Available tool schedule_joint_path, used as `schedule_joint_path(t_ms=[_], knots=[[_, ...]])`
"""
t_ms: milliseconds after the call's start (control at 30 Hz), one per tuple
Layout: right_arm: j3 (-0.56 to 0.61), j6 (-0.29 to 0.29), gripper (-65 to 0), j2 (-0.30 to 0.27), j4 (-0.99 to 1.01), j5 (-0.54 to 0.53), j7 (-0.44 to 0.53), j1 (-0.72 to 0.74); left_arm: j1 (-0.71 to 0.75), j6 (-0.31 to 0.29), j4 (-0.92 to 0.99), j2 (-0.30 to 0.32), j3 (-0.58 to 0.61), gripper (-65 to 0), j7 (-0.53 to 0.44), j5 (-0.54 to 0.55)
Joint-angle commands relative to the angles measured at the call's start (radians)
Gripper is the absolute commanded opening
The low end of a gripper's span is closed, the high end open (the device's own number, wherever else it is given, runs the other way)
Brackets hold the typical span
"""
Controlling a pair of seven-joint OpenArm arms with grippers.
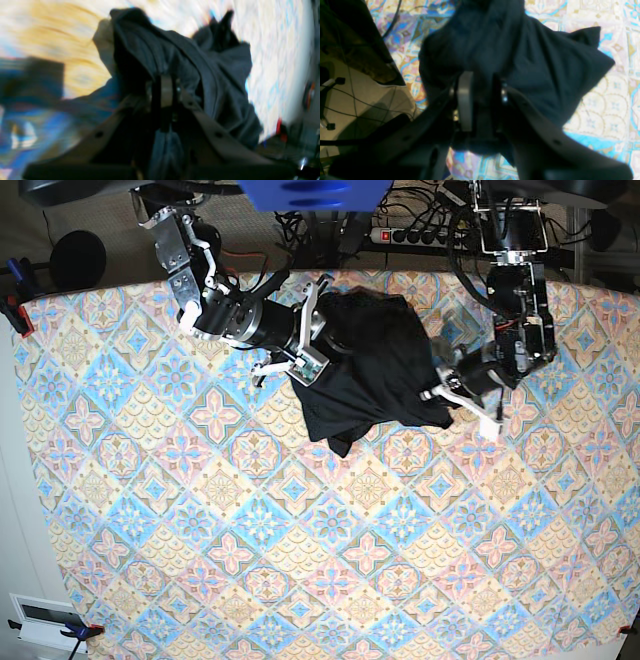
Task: Layout the t-shirt on the table in an organized manner, then fold the t-shirt properly
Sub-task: 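Lift and fold the bundle edges inward with both grippers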
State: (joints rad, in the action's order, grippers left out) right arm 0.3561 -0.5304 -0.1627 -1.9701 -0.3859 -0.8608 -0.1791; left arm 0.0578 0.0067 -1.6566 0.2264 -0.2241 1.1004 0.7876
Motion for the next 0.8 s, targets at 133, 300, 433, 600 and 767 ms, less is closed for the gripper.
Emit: schedule_joint_path(t_ms=[133, 300, 433, 600, 767], knots=[[-0.004, -0.006, -52.0, 0.002, -0.005, -0.018, 0.024, 0.011, 0.007, -0.006, -0.017, 0.006, -0.027, -65.0, -0.015, 0.01], [-0.006, -0.006, -52.0, 0.005, 0.056, -0.018, 0.041, 0.02, 0.015, -0.006, -0.015, -0.002, -0.024, -65.0, -0.012, 0.008], [-0.006, -0.004, -51.9, 0.005, 0.065, -0.018, 0.065, 0.086, 0.015, -0.006, -0.015, 0.005, 0.019, -62.9, -0.009, 0.016], [-0.024, -0.003, -51.6, 0.001, 0.056, -0.017, 0.064, 0.095, 0.032, -0.006, -0.021, 0.057, 0.084, -51.5, -0.009, 0.068], [-0.018, -0.003, -47.9, -0.042, 0.036, -0.017, 0.062, 0.095, 0.05, -0.004, -0.021, 0.113, 0.082, -39.0, -0.009, 0.227]])
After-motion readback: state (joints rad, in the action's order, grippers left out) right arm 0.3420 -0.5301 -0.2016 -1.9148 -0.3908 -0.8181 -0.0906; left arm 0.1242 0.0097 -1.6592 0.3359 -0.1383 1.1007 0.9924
